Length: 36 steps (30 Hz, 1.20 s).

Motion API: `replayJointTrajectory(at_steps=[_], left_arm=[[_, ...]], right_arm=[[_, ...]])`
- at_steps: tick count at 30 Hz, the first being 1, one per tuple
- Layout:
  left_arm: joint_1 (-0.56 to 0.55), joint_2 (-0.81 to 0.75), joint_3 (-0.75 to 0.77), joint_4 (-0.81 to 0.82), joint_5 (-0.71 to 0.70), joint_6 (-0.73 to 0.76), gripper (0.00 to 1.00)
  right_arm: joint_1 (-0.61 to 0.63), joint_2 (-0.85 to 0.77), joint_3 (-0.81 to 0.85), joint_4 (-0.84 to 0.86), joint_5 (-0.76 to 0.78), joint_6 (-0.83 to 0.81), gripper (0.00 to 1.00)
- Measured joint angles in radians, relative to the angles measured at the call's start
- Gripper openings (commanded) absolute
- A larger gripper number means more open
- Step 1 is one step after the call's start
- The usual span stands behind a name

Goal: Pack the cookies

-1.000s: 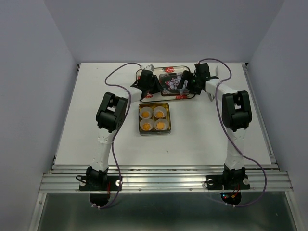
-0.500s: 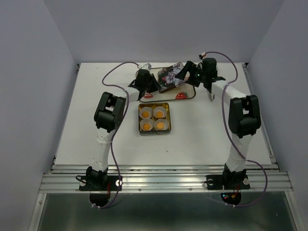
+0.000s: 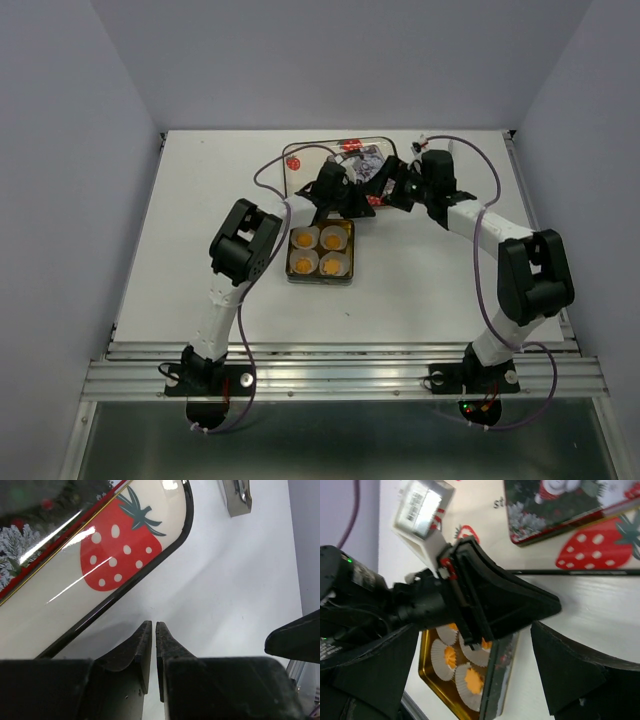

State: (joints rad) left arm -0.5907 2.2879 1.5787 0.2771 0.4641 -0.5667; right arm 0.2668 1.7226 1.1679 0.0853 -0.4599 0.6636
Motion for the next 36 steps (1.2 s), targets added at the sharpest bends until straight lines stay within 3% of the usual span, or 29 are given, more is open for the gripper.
replayJointTrajectory(at_steps=[9, 12, 13, 15, 16, 22, 31, 36], left_arm=[[0.010, 0.000, 0.001, -0.032, 0.013, 0.026, 0.21], [0.016, -0.002, 0.001, -0.034, 0.016, 0.034, 0.34], [0.016, -0.005, 0.001, -0.037, 0.014, 0.038, 0.47], [0.016, -0.013, 0.001, -0.044, 0.007, 0.043, 0.52], [0.019, -0.021, 0.001, -0.048, 0.002, 0.044, 0.61], [0.055, -0.051, 0.012, -0.051, -0.021, 0.035, 0.85], [0.150, -0.010, 0.156, -0.119, -0.118, 0.037, 0.87], [0.162, 0.103, 0.313, -0.168, -0.146, 0.052, 0.83]], right_arm=[[-0.046, -0.129, -0.143, -0.027, 0.180, 0.030, 1.00], [-0.067, -0.120, -0.123, -0.034, 0.201, 0.016, 1.00], [-0.076, -0.100, -0.099, -0.040, 0.204, 0.001, 1.00], [-0.082, -0.055, -0.044, -0.061, 0.206, -0.024, 1.00], [-0.082, -0.014, 0.009, -0.080, 0.207, -0.053, 1.00], [-0.082, 0.256, 0.336, -0.159, 0.208, -0.231, 1.00], [-0.082, 0.603, 0.749, -0.278, 0.204, -0.389, 1.00], [-0.082, 0.715, 0.855, -0.344, 0.200, -0.426, 1.00]])
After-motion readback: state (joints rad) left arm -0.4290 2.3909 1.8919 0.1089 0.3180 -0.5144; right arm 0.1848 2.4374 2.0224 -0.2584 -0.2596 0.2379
